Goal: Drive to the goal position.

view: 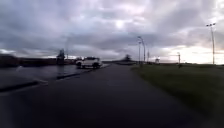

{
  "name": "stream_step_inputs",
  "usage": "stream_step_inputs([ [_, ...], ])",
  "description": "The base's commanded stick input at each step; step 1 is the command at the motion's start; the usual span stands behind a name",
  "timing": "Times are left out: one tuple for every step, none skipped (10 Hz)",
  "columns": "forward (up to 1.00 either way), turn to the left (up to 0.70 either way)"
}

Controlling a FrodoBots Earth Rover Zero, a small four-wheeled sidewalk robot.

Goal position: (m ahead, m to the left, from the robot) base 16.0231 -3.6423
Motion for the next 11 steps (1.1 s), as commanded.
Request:
stream_step_inputs([
  [0.70,0.00],
  [0.70,0.00],
  [0.70,0.00],
  [0.70,0.00],
  [0.70,0.00],
  [0.70,0.00],
  [0.70,0.00],
  [0.70,0.00],
  [0.70,0.00],
  [0.70,0.00],
  [0.70,0.00],
])
